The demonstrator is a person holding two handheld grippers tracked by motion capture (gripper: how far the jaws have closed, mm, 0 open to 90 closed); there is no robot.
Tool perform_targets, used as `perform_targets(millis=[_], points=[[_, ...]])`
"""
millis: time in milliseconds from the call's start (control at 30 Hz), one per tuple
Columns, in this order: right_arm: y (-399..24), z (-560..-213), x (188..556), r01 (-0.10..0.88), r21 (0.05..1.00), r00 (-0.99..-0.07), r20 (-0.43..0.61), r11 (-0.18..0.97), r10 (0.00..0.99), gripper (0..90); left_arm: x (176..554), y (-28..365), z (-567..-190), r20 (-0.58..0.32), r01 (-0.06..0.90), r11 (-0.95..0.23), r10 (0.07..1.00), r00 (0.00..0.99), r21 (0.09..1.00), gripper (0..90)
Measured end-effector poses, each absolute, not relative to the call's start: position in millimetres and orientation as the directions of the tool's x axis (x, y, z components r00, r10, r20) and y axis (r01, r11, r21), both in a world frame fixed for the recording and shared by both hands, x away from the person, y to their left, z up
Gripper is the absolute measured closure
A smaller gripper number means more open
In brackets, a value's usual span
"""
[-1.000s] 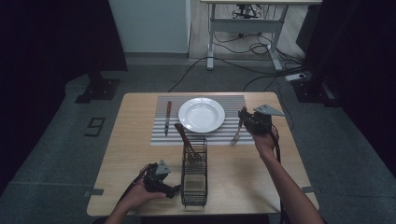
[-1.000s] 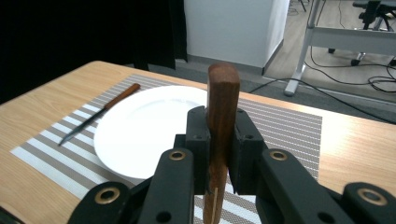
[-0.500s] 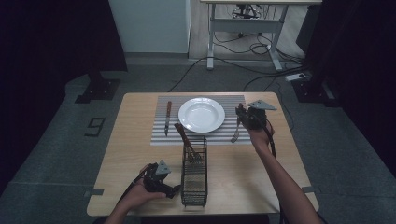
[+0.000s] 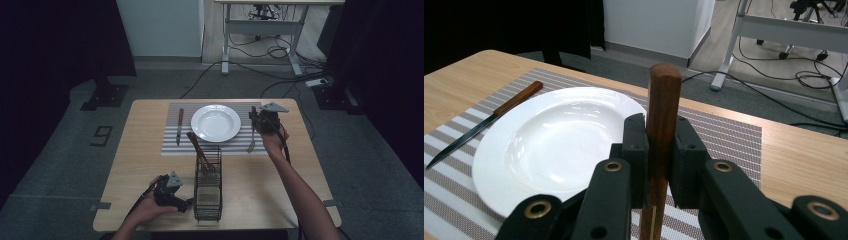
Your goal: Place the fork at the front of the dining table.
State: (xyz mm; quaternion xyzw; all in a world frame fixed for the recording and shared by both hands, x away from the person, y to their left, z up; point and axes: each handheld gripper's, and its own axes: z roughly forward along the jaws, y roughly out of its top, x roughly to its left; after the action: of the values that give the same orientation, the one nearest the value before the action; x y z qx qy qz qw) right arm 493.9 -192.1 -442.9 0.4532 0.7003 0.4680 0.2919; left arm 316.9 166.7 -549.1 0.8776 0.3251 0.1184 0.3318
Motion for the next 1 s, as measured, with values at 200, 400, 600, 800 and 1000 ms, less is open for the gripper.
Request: perform_targets(millis=[200, 400, 600, 800, 1000], points=[[-191, -447, 502, 0.373, 0.921, -0.4, 0.049, 0.113, 0.915, 80.3, 317, 167, -549, -0.008, 0.492, -0.569, 0.649, 0.761, 0.659, 0.0], [-194, -451, 506, 0.383, 0.919, -0.386, 0.072, 0.089, 0.919, 80.2, 317, 167, -549, -0.008, 0.492, -0.568, 0.649, 0.761, 0.659, 0.0], [-197, -457, 509, 0.411, 0.907, -0.376, 0.079, 0.09, 0.923, 79.3, 317, 167, -549, -0.008, 0.492, -0.568, 0.649, 0.761, 0.659, 0.0], [-198, -460, 511, 0.425, 0.901, -0.377, 0.09, 0.086, 0.922, 79.0, 317, 167, -549, -0.008, 0.492, -0.569, 0.649, 0.761, 0.659, 0.0], [-196, -470, 516, 0.454, 0.887, -0.372, 0.103, 0.084, 0.923, 79.1, 317, 167, -549, -0.008, 0.492, -0.569, 0.649, 0.761, 0.659, 0.0]])
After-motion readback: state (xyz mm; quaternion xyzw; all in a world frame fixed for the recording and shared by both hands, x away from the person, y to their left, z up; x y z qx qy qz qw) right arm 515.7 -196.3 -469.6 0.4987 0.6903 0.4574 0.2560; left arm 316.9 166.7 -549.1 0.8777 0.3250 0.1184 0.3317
